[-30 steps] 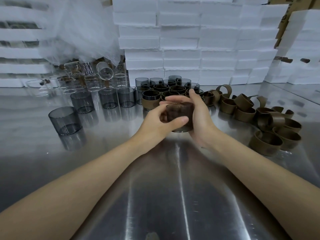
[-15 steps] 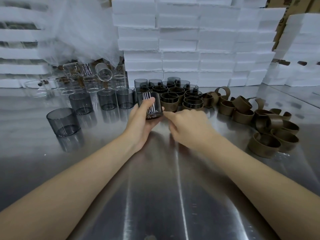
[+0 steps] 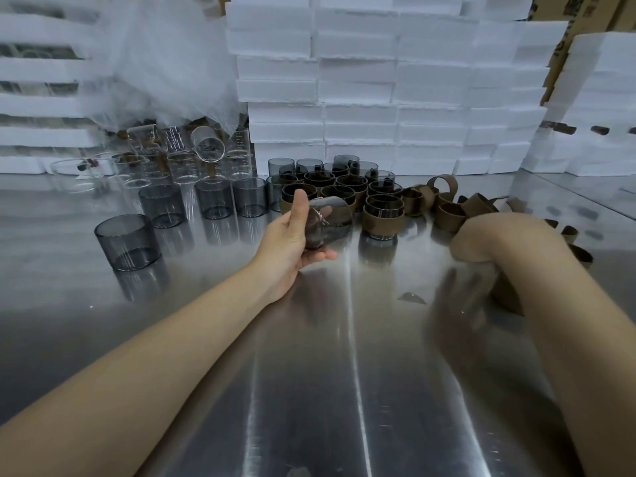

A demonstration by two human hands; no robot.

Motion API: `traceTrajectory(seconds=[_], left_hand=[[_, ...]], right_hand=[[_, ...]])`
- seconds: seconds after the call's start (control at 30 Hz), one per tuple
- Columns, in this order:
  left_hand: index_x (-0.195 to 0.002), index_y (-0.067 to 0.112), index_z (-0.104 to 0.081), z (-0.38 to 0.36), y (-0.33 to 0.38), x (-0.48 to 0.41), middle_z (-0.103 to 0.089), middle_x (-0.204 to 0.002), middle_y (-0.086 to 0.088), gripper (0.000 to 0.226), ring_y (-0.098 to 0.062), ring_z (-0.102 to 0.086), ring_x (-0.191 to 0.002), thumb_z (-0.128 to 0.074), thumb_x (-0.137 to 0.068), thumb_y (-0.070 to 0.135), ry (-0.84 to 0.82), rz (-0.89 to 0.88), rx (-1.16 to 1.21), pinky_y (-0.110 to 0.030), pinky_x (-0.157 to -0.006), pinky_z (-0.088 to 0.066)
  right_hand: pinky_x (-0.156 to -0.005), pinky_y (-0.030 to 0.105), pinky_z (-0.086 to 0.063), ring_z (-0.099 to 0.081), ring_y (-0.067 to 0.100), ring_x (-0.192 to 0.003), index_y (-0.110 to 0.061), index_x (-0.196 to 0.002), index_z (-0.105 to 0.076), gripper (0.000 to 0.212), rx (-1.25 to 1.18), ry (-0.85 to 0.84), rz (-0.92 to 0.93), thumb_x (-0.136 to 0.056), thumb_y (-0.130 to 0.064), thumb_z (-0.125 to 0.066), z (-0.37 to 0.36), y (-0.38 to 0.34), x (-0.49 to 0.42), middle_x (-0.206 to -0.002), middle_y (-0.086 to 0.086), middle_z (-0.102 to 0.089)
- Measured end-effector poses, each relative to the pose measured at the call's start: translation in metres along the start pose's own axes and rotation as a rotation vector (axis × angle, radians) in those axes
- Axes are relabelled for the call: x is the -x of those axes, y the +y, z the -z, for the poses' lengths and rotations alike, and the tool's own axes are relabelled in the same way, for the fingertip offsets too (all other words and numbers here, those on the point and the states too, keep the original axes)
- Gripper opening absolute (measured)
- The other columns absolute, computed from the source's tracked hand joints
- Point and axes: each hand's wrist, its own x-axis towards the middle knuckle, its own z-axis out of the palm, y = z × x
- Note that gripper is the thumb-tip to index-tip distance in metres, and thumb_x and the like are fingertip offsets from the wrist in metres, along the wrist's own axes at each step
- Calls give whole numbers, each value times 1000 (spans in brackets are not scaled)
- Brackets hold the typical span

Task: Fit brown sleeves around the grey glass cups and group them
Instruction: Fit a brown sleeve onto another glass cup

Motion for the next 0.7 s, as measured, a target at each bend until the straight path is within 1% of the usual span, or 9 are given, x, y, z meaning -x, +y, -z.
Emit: traceTrajectory(seconds=[0.07, 0.17, 0.23, 0.3, 0.37, 0.43, 0.53, 0.63, 0.7], left_hand=[[-115, 12, -66, 2, -1, 0, -66, -120, -13, 57, -17, -69, -55, -40, -92, 58, -9, -1, -6, -15, -48, -52], [-125, 8, -61, 4, 0, 0, -65, -125, -15, 53, -20, -72, -67, -41, -98, 49, -52, -3, 4, -16, -55, -55], [-130, 6, -58, 3, 1, 1, -63, -129, -14, 52, -22, -72, -74, -42, -99, 45, -77, -21, 30, -17, -60, -56], [-130, 7, -57, 2, 2, 1, -64, -128, -12, 48, -24, -73, -77, -43, -100, 41, -67, -27, 68, -19, -63, -57], [-126, 8, -58, 2, 2, 0, -66, -123, -13, 41, -28, -73, -82, -43, -101, 36, -53, -21, 116, -22, -67, -58], [-121, 7, -59, 3, 1, 0, -68, -116, -15, 32, -32, -72, -87, -42, -104, 27, -52, -13, 157, -24, -70, -59], [-123, 7, -56, 3, -1, -1, -69, -108, -14, 26, -34, -72, -89, -40, -105, 14, -57, -21, 175, -25, -70, -59], [-139, 16, -46, 2, -1, -1, -62, -121, -14, 35, -33, -73, -87, -40, -105, 13, -46, -47, 169, -26, -73, -59], [-138, 26, -46, 2, -1, -2, -57, -129, -11, 36, -32, -73, -85, -42, -104, 13, -42, -72, 158, -26, -73, -59]], right_hand=[[-110, 43, -32, -41, 31, -118, -23, -114, -37, 22, -40, -43, 12, -93, -22, -42, -2, -1, -3, -111, 8, -49], [-89, 37, -40, -44, 29, -96, -15, -103, -36, 10, -25, -69, 84, -94, -16, -40, -2, -8, 1, -84, 6, -41], [-78, 35, -38, -50, 29, -86, -12, -100, -46, 9, -47, -11, 165, -96, -12, -38, -1, -15, 8, -86, 8, -49], [-74, 35, -42, -59, 35, -96, -5, -108, -58, 22, -163, 54, 248, -96, -10, -41, 0, -21, 11, -98, 14, -59], [-85, 43, -51, -58, 39, -112, 1, -120, -58, 31, -424, 27, 341, -93, -3, -44, 1, -27, 12, -114, 20, -61], [-97, 47, -51, -60, 35, -112, -4, -117, -62, 35, -608, -8, 421, -89, 6, -45, 3, -29, 17, -118, 19, -63], [-92, 35, -54, -64, 25, -103, -19, -102, -70, 37, -544, -12, 503, -86, 4, -46, -1, -29, 21, -108, 6, -69], [-78, 23, -46, -61, 16, -101, -23, -108, -71, 36, -468, 39, 545, -87, -2, -52, -4, -31, 18, -109, -2, -66], [-69, 17, -43, -60, 13, -95, -23, -106, -73, 28, -483, 54, 568, -87, -6, -60, -7, -32, 15, -102, -5, -66]])
